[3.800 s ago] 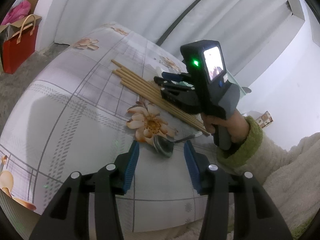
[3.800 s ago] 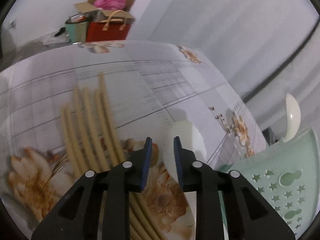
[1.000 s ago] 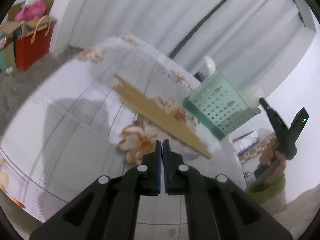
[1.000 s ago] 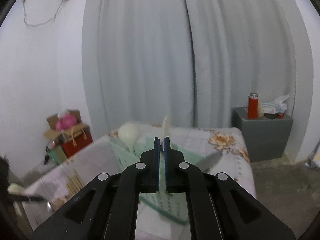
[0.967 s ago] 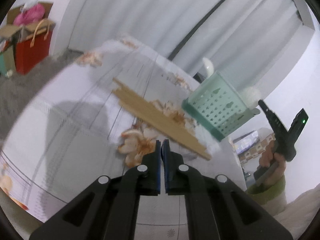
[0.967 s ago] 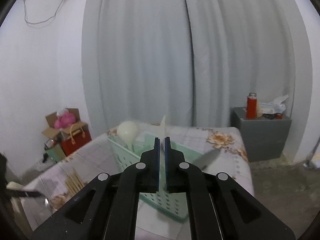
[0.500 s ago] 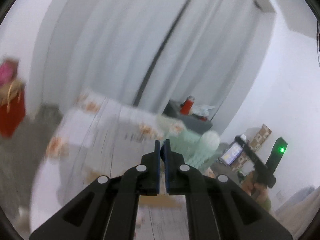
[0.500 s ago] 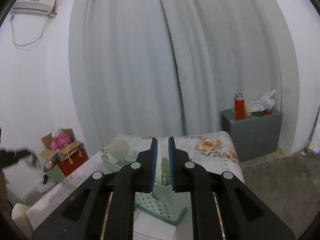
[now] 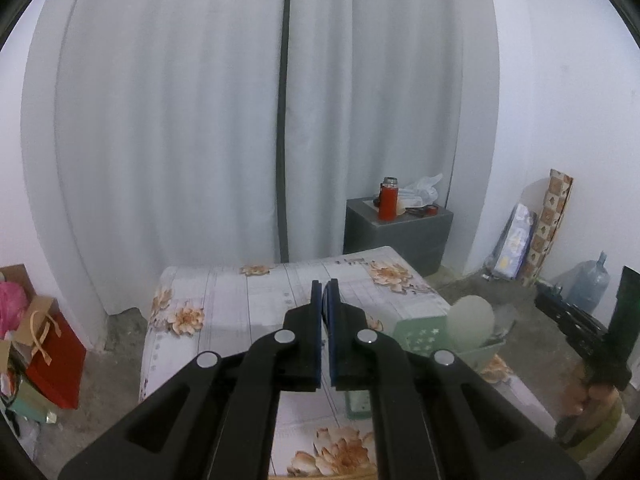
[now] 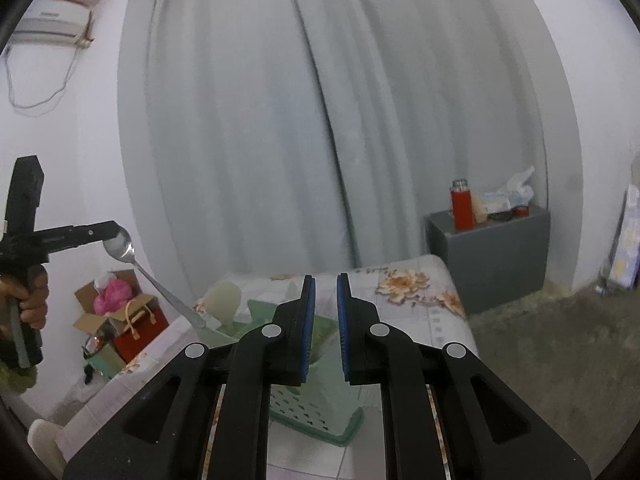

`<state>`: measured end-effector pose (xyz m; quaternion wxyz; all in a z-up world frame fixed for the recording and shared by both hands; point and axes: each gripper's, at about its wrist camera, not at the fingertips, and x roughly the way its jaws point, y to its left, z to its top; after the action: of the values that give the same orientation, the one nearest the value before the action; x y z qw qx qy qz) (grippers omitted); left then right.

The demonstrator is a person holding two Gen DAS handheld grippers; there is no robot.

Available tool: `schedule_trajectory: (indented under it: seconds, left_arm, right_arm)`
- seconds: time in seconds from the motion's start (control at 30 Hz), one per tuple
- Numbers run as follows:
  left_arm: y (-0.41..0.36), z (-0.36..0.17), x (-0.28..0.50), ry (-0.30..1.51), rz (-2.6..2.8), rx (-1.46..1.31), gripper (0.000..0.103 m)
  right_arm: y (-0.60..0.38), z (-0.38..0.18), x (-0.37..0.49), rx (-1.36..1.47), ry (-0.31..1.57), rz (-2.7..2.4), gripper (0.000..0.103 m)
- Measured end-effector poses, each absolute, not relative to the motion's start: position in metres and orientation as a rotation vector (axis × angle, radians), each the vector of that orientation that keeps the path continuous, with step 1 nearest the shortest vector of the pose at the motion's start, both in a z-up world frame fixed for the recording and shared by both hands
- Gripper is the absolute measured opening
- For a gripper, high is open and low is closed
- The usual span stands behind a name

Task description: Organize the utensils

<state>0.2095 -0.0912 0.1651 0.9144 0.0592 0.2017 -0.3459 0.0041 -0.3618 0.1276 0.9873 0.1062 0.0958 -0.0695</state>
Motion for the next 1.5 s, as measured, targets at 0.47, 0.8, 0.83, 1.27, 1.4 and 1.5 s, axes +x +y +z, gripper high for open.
schedule_trajectory:
  seconds: [0.47,0.8,0.83,1.27,1.4,1.5]
  left_arm:
    - [-0.144,0.134,0.243,0.551,-0.775,0.228,0.005]
    - [-0.110,0.108,0.251,0.587,-0.951,-0.012,0.059]
    - [-0.106,0.101,0.247,0.594,-0.965,0.004,0.064]
    - [-0.160,0.013,0.234,0.643,-1.083,0.335,0.078]
    - [-0.170,0.004,0.249,0.699,-1.123,0.271,0.077]
    - [-0.173,0.001,0.253,0.719,-1.156,0.214,0.069]
  right_arm:
    - [-0.376,0.119,0.005,0.293,0.224,-0.154,0.014]
    - [-0.395,0.109,-0.002,0.346,0.313,-0.064,0.046]
    - [-0.398,0.104,-0.002,0.364,0.343,-0.016,0.054]
    - [-0.368,0.053,0.064,0.132,0.631,0.133,0.072]
    - [-0.371,0.048,0.076,0.090,0.629,0.140,0.069]
    - [-0.364,0.048,0.084,0.056,0.640,0.184,0.059]
